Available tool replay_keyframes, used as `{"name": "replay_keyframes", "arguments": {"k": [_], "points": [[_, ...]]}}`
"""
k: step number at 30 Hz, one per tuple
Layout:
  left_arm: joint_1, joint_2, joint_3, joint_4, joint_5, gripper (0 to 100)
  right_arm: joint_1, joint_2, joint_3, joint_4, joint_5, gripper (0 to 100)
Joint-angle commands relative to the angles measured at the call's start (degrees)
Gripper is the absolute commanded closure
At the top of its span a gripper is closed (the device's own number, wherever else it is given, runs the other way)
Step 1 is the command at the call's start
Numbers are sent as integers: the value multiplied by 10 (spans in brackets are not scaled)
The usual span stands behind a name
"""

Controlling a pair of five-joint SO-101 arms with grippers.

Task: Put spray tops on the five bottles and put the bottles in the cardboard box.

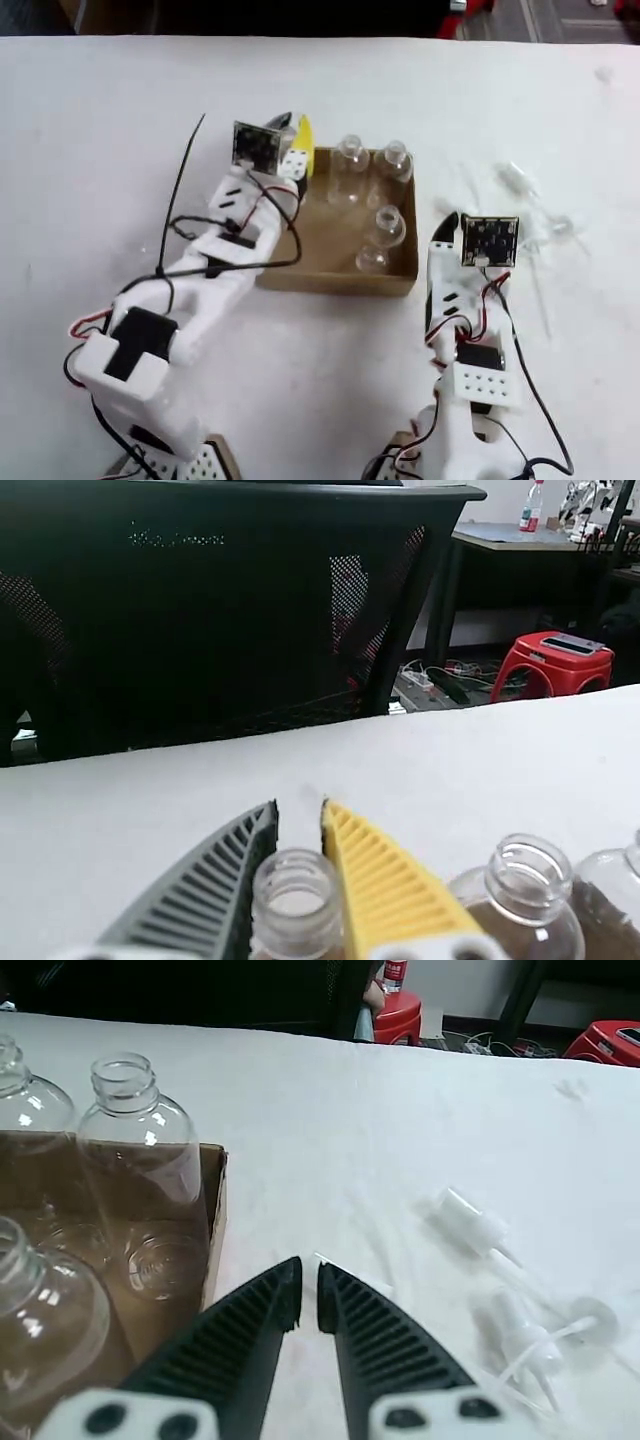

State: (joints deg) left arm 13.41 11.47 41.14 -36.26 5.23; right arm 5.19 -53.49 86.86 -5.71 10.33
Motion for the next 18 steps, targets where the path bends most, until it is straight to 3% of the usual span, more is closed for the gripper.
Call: {"name": "replay_keyframes", "arguments": {"k": [1,18], "points": [[-2,-3,-62,62,-1,976,-3,2,-20,-16,7,978],[0,-3,-56,80,-1,976,-3,2,-20,-16,7,978]]}}
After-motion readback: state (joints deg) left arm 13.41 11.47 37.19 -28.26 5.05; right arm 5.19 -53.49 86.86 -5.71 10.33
